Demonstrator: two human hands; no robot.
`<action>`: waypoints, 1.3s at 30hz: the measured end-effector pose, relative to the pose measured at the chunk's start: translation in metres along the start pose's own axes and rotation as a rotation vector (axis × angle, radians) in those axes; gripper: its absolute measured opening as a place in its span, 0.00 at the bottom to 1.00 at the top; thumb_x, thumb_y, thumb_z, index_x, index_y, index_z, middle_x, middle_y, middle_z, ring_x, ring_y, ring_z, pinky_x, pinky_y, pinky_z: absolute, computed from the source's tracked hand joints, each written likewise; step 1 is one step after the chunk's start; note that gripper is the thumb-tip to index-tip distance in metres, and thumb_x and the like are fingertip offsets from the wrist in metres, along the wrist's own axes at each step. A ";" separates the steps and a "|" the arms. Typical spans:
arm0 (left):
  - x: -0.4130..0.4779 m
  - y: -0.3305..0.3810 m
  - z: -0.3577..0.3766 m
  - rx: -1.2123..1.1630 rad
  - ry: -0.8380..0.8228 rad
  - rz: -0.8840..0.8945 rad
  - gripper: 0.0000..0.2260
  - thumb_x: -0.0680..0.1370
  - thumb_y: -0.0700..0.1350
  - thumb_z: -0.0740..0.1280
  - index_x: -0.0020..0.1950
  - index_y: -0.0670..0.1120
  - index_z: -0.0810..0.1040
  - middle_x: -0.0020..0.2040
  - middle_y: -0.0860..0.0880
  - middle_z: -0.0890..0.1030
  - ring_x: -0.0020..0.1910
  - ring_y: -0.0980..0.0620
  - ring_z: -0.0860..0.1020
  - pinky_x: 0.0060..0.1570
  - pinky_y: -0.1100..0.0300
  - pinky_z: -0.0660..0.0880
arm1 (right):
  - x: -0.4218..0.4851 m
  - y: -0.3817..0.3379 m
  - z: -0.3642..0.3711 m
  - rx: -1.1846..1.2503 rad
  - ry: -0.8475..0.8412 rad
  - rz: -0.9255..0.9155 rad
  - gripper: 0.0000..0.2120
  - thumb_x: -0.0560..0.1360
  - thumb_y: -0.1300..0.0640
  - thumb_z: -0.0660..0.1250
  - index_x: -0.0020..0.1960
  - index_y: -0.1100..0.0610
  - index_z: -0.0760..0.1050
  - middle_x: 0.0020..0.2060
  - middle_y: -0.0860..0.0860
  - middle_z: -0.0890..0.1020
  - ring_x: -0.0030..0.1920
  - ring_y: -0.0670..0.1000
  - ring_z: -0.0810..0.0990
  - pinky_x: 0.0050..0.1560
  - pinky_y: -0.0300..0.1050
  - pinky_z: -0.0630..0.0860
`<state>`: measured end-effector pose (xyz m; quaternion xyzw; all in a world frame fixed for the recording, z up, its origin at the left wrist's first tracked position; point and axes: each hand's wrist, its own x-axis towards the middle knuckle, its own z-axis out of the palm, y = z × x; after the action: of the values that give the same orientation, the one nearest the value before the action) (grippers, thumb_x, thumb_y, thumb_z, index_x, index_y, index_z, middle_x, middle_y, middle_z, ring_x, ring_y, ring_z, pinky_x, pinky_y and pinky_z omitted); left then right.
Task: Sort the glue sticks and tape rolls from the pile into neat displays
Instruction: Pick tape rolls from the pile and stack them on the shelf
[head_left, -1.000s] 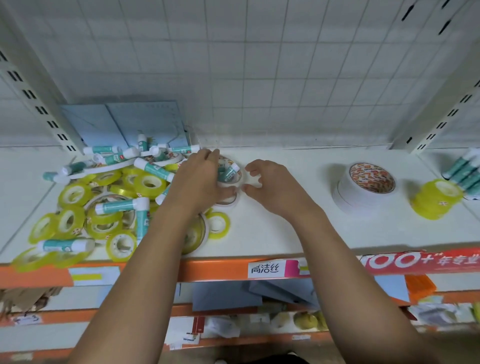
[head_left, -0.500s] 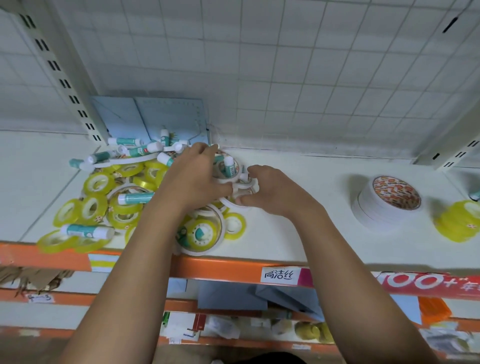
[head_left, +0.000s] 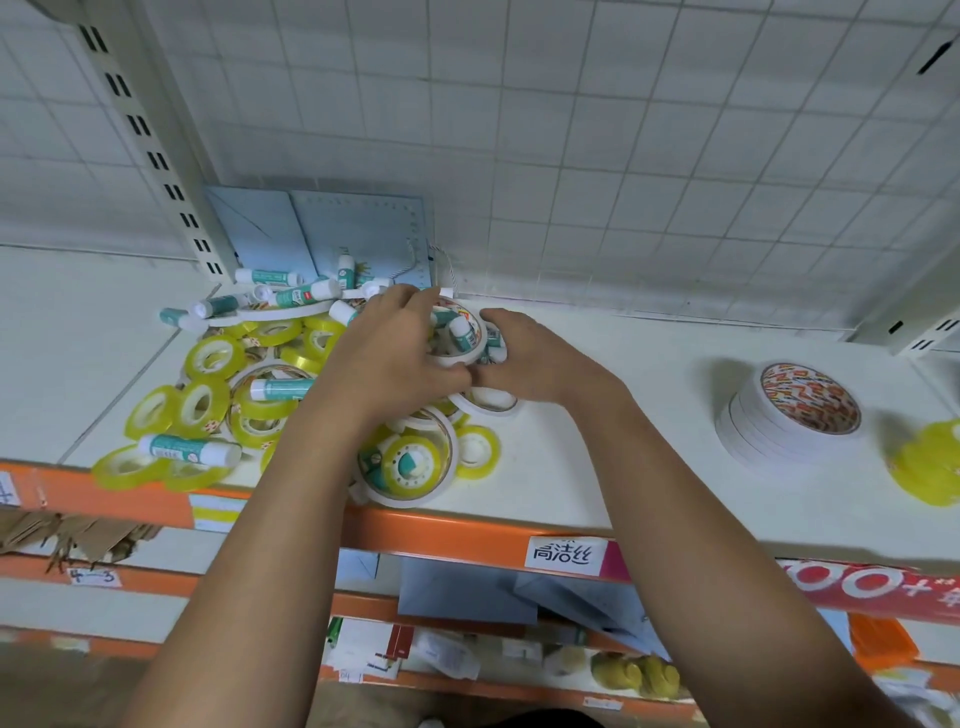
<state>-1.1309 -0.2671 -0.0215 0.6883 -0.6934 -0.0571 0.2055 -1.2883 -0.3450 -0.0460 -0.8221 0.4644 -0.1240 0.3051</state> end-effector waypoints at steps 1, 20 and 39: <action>0.000 0.000 0.000 -0.004 -0.001 -0.004 0.40 0.67 0.57 0.70 0.76 0.46 0.63 0.69 0.46 0.70 0.69 0.45 0.66 0.64 0.52 0.67 | 0.003 0.000 -0.001 0.015 -0.011 0.005 0.27 0.66 0.45 0.76 0.61 0.52 0.73 0.55 0.52 0.79 0.55 0.53 0.77 0.58 0.56 0.76; 0.004 0.016 0.014 -0.104 0.008 0.019 0.44 0.63 0.65 0.71 0.75 0.47 0.65 0.66 0.47 0.70 0.67 0.46 0.65 0.67 0.52 0.65 | -0.029 0.020 -0.023 -0.246 0.154 -0.052 0.32 0.62 0.36 0.73 0.59 0.53 0.72 0.53 0.52 0.73 0.58 0.54 0.67 0.60 0.49 0.67; 0.026 0.108 0.048 -0.278 0.002 0.142 0.47 0.57 0.68 0.64 0.72 0.48 0.67 0.65 0.47 0.71 0.68 0.46 0.64 0.65 0.55 0.64 | -0.107 0.071 -0.095 -0.349 0.240 0.102 0.28 0.64 0.36 0.73 0.54 0.53 0.72 0.53 0.51 0.75 0.59 0.55 0.70 0.61 0.50 0.69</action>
<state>-1.2484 -0.2977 -0.0202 0.6027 -0.7254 -0.1372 0.3027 -1.4408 -0.3186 -0.0070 -0.8172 0.5529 -0.1231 0.1067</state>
